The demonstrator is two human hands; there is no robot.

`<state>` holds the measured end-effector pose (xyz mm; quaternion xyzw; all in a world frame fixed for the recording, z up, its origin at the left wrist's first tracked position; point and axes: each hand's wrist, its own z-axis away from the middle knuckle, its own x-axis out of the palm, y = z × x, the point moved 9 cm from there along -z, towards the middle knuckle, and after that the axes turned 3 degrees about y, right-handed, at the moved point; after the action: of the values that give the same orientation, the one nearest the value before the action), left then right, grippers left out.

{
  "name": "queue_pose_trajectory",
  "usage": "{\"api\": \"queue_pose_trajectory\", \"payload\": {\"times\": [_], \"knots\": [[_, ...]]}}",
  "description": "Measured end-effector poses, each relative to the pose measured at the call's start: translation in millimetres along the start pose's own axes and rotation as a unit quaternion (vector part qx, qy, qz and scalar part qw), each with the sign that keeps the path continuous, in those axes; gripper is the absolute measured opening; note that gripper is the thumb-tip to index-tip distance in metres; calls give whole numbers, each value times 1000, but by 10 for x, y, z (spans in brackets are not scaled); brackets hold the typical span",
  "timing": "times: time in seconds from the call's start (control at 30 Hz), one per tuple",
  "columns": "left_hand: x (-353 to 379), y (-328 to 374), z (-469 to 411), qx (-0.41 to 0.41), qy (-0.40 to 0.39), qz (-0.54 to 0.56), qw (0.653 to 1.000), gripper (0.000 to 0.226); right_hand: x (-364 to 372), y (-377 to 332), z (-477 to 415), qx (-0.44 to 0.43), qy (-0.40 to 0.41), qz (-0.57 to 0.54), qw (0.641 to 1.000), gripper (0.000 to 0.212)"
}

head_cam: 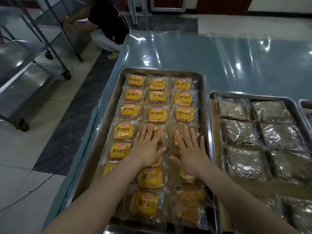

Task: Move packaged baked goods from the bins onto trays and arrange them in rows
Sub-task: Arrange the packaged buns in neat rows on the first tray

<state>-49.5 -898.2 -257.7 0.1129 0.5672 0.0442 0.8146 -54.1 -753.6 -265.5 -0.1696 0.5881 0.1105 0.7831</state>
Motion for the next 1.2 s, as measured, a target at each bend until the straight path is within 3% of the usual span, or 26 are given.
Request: {"api": "queue_pose_trajectory", "payload": {"times": [0.17,0.33,0.53,0.67,0.73,0.8,0.87,1.0,1.1,1.2], "knots": [[156,-43,-29,0,-10,-4,1000,80,-60,114,-266,22,-9,26,999,91],[183,-48,-46,0,-7,-9,1000,81,-58,128,-318,-13,-8,15,1000,92],[183,-72,-55,-4,-3,-10,1000,80,-184,87,-218,-13,50,-1,999,87],[17,2,56,8,67,15,998,72,-229,16,-55,-34,56,-16,998,75],[-124,82,197,20,128,94,987,64,-360,-24,113,-33,109,-124,986,60],[-241,122,358,15,172,218,961,57,-452,94,332,31,151,-315,936,47],[-277,162,509,14,179,279,943,53,-445,200,585,79,156,-403,899,39],[-84,238,808,25,136,259,956,55,-372,192,979,81,157,-295,939,30],[122,228,1000,28,127,207,970,55,-354,142,1030,83,151,-218,961,44],[383,214,1132,48,91,136,985,62,-284,-1,910,16,70,-104,992,60]]}}
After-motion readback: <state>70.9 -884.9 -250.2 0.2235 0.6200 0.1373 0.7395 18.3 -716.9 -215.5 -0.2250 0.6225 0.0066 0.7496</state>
